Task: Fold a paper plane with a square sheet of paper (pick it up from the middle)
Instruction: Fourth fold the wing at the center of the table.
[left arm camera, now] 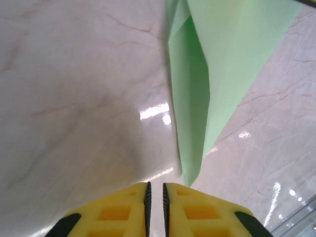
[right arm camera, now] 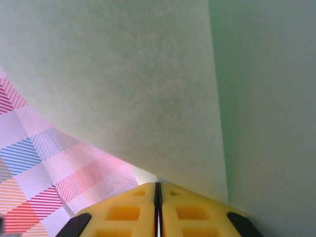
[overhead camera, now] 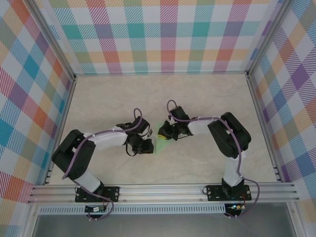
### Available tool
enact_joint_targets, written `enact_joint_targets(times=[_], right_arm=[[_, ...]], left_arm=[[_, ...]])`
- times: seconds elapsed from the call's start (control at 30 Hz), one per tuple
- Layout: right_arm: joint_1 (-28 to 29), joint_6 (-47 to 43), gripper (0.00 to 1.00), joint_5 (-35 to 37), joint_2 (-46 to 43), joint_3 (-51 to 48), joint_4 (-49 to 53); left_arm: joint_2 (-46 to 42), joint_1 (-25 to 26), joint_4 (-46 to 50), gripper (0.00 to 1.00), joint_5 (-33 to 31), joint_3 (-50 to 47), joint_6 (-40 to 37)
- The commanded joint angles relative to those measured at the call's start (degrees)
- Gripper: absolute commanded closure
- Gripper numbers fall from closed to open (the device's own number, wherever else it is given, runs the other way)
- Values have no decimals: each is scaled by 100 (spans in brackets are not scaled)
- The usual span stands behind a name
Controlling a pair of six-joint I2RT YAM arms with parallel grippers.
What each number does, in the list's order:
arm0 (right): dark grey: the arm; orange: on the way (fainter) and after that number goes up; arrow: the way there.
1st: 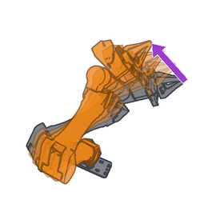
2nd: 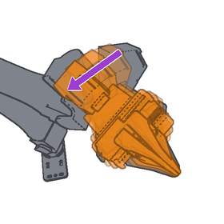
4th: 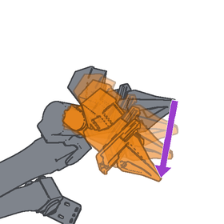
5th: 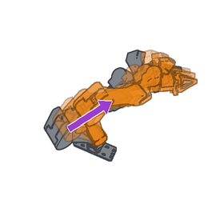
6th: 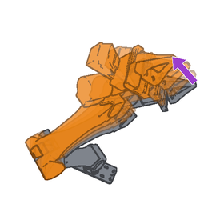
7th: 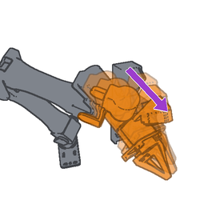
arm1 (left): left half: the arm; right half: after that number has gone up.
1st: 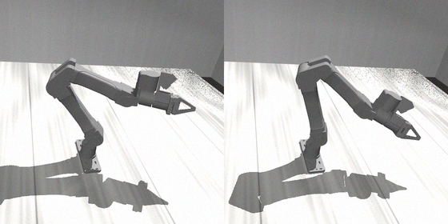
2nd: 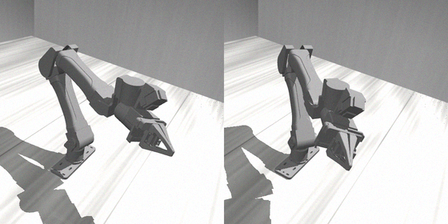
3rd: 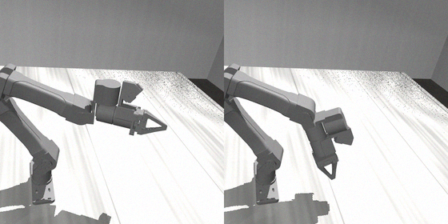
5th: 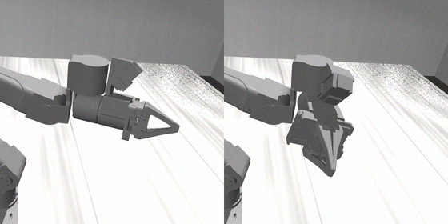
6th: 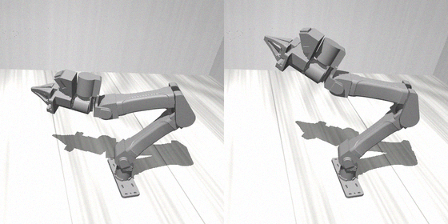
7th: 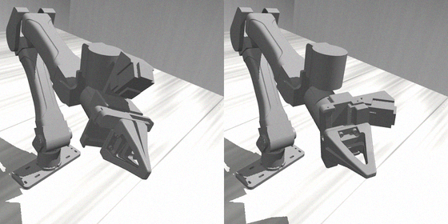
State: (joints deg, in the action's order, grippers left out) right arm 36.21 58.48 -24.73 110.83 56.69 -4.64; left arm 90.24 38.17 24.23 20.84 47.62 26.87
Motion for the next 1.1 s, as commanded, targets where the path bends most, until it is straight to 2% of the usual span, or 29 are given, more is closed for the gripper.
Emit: enact_joint_targets(times=[0.0, 0.13, 0.27, 0.33, 0.63, 0.93, 1.07], right_arm=[[18, 53, 89, 285, 405, -88, 469], [23, 23, 89, 302, 396, -88, 499], [22, 23, 89, 302, 405, -96, 505], [18, 23, 89, 310, 403, -96, 505], [18, 8, 89, 302, 405, -105, 524], [18, 19, 89, 302, 446, -123, 511], [19, 14, 89, 302, 475, -123, 518]], left_arm=[[-576, 34, 116, 82, -338, -58, 323], [-662, 32, -463, 81, 123, 0, 602], [-230, 50, -1275, 81, 905, 189, 824], [-78, 61, -1542, 81, 1004, 181, 939], [503, 58, -2402, 82, 1077, 38, 1258], [807, 50, -2290, 84, 627, -344, 1119], [842, 32, -2298, 84, 641, -674, 1085]])
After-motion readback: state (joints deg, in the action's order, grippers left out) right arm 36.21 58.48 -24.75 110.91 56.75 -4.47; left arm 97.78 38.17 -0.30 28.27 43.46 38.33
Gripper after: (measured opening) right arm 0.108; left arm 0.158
